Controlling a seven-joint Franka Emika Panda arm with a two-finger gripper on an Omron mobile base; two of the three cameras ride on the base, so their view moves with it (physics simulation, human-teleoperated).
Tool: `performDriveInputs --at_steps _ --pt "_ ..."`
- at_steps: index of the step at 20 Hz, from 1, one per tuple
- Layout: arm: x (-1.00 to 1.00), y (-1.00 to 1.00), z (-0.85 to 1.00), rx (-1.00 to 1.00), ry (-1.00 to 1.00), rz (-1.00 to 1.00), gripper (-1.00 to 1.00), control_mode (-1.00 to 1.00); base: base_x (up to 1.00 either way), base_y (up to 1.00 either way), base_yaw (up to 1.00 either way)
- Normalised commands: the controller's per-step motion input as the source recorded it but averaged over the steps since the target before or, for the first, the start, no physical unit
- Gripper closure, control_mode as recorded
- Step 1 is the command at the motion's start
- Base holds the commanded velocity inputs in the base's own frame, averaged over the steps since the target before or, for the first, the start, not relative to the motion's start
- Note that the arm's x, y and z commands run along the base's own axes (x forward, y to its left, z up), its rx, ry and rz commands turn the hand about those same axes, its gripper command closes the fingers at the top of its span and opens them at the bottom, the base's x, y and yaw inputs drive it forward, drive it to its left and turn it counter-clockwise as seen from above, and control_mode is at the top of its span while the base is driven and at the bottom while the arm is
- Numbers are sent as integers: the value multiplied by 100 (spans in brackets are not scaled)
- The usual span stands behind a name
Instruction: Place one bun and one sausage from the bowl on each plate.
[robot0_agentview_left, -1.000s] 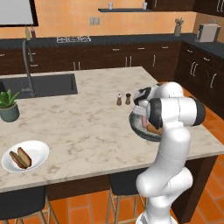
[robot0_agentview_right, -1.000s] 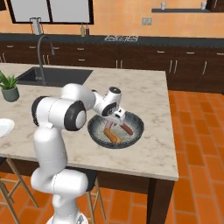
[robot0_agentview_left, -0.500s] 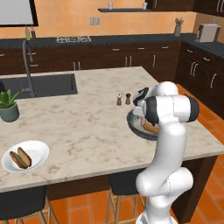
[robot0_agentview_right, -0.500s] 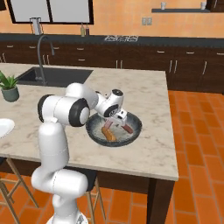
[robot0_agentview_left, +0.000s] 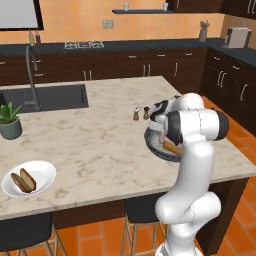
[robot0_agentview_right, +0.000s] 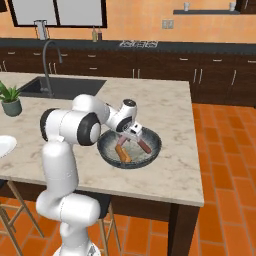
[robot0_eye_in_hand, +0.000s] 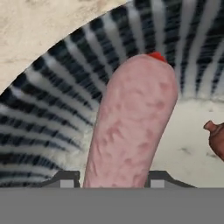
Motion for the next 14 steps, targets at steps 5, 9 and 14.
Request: performDriveInputs --at_steps 5,9,14 --pt "-41 55 100 -22 6 0 100 -100 0 0 0" --pt "-97 57 100 -3 21 4 100 -100 0 0 0" --pt "-100 39 97 -1 3 17 100 -100 0 0 0"
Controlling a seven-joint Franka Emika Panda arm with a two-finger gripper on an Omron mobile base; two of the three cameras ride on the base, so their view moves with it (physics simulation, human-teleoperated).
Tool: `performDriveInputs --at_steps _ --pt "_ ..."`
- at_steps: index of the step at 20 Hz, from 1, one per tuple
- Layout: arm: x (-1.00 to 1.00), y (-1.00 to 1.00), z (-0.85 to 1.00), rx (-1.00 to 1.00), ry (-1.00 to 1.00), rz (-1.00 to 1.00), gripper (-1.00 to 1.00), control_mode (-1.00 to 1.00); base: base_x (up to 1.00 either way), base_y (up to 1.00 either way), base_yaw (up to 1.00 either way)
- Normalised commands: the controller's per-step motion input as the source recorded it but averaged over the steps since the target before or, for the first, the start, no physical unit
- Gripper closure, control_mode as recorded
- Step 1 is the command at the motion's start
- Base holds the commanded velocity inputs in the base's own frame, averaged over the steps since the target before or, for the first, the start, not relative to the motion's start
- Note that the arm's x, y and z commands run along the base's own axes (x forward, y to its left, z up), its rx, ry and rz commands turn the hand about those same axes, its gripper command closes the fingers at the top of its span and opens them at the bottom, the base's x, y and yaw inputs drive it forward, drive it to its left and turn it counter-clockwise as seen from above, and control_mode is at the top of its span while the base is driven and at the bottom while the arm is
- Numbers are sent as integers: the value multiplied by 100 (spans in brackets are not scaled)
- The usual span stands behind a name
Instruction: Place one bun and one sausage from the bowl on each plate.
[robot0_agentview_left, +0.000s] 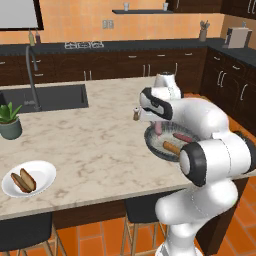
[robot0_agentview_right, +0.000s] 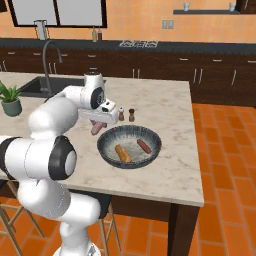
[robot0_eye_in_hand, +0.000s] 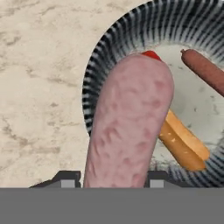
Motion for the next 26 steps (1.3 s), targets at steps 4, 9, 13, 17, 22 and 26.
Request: performDriveInputs --at_steps 4,9,13,17,22,26 --pt "-100 31 43 -7 -5 29 100 -100 0 0 0" --pt "-100 2 1 0 -33 24 100 -100 0 0 0" --pt "-64 1 -1 0 -15 11 100 -100 0 0 0" --pt "0 9 0 0 0 0 100 -100 0 0 0" --pt "0 0 0 0 0 0 100 100 -14 100 0" --pt "0 0 0 0 0 0 100 100 -5 100 0"
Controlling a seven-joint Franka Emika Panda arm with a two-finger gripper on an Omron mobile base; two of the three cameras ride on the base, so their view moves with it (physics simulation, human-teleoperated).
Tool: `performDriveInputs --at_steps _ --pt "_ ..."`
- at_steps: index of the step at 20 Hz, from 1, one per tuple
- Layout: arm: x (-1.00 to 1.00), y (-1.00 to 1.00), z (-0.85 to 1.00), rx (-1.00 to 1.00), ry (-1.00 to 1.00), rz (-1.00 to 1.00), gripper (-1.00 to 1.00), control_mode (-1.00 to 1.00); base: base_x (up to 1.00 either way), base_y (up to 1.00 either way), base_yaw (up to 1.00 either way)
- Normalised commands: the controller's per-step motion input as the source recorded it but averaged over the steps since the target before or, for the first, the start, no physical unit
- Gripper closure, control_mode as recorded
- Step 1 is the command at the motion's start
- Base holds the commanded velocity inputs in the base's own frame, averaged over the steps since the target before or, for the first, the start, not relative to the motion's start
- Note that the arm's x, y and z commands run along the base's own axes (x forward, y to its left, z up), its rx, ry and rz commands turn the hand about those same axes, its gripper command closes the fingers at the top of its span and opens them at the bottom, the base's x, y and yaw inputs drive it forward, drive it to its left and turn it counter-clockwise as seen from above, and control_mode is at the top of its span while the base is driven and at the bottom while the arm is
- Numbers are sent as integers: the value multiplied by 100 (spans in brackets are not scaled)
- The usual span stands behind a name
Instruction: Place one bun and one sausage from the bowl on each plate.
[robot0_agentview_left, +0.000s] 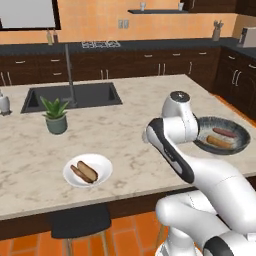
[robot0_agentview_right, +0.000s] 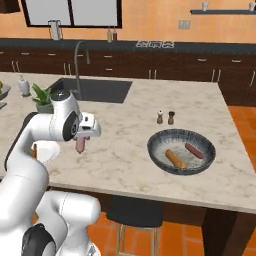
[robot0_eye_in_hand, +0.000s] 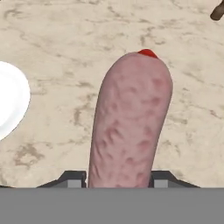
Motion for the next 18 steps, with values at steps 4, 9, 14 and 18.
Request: performDriveInputs --at_steps 4,9,14,18 --pt "0 0 0 0 0 0 100 100 0 100 0" --pt "0 0 -1 0 1 0 100 -100 0 61 0" --pt "63 -1 -14 -1 13 12 100 -100 0 0 0" --pt "86 11 -75 -6 32 21 100 -100 0 0 0"
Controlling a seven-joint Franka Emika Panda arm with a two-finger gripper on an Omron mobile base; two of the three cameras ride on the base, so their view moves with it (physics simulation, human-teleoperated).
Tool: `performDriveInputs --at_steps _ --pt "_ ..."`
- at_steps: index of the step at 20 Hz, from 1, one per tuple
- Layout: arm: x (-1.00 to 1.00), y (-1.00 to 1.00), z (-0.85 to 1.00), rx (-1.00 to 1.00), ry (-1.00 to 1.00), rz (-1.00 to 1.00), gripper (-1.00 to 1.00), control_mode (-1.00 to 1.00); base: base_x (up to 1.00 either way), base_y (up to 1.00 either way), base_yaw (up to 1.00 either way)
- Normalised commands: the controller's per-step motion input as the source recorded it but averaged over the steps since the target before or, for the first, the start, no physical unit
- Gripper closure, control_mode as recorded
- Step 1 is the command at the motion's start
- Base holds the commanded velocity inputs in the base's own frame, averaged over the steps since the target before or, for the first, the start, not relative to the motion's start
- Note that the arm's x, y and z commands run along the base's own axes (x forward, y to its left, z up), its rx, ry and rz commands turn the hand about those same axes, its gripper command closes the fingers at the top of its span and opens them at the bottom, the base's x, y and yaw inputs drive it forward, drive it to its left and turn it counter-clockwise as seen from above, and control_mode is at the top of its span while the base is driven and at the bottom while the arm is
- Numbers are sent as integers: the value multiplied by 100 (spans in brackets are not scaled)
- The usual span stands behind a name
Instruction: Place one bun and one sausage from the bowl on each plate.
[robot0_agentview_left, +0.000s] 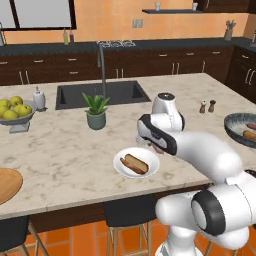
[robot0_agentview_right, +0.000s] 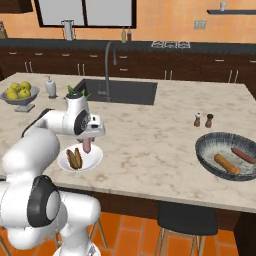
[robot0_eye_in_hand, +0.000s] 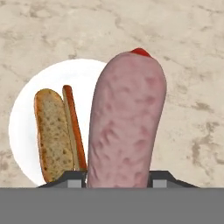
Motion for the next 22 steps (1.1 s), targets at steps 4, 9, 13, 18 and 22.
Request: performDriveInputs --at_steps 4,9,13,18,22 --pt "41 7 -59 -9 18 6 100 -100 0 0 0" --pt "24 5 -55 -3 7 1 100 -100 0 0 0" --pt "0 10 -45 0 -1 0 100 -100 0 0 0" --pt "0 14 -43 0 0 2 100 -100 0 0 0" --pt "0 8 -17 0 0 0 -100 -100 0 0 0"
